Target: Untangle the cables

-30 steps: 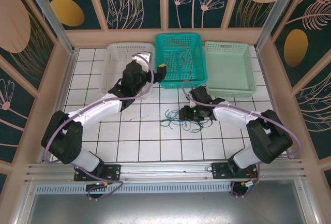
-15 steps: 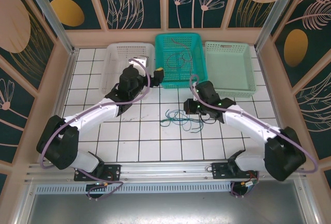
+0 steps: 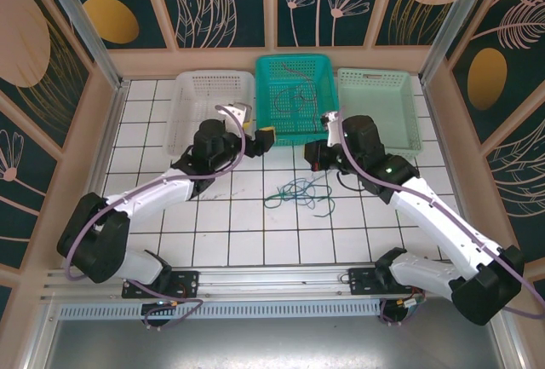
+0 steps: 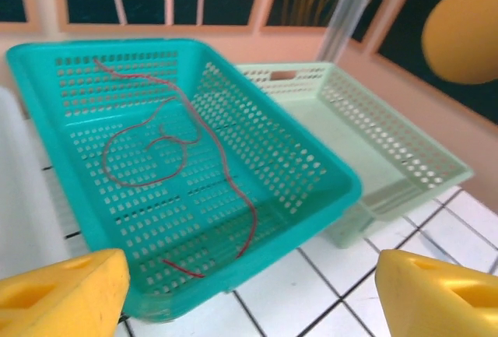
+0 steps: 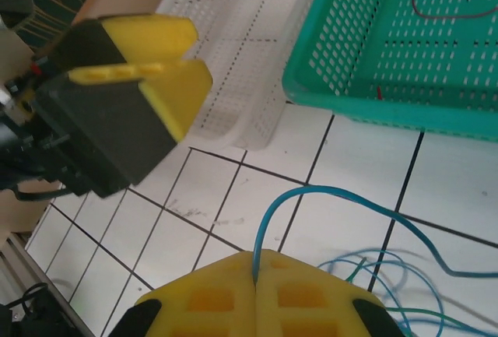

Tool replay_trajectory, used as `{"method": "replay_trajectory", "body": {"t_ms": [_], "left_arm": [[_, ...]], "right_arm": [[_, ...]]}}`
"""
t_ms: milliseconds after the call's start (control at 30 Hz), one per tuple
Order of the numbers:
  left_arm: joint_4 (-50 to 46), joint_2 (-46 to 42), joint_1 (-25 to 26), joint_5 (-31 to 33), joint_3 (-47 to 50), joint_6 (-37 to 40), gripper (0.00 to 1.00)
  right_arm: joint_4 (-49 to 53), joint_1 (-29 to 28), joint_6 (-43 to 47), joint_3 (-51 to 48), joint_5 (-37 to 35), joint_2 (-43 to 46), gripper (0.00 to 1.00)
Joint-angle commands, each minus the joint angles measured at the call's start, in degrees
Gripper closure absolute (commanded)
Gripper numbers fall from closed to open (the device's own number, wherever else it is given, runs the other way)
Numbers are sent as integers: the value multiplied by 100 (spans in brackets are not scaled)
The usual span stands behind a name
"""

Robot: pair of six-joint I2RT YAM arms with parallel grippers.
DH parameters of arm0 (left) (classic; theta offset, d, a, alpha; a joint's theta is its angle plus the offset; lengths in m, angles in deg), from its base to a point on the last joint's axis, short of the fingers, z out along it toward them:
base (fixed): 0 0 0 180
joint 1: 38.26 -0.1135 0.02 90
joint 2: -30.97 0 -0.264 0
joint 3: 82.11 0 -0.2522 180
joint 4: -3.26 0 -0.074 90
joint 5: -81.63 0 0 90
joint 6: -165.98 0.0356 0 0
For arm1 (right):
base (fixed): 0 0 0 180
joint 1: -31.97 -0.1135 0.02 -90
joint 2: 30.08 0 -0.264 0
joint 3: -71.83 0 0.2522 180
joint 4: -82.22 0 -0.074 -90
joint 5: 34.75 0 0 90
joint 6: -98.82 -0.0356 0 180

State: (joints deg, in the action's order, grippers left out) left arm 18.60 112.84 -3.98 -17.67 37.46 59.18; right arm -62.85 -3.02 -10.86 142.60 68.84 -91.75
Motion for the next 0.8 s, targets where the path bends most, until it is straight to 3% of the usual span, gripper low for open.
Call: {"method": "replay_trajectory", "body": {"t_ms": [0,567,700,767], "left_arm": [[903,-276,46,-744,255,-231,20],[1449,-240,299,-1432,262,-177,24],[1432,-221,299,-1505,314,-158,24],[1447,-219,303,-1469,359,-171,24]], "right_arm": [[60,-29,229,395,56,149,100],[-240,130,510,899,50,-45,100],[-136,517,554,899,-189,-126,100],[-176,821,528,860,46,-127,100]]}}
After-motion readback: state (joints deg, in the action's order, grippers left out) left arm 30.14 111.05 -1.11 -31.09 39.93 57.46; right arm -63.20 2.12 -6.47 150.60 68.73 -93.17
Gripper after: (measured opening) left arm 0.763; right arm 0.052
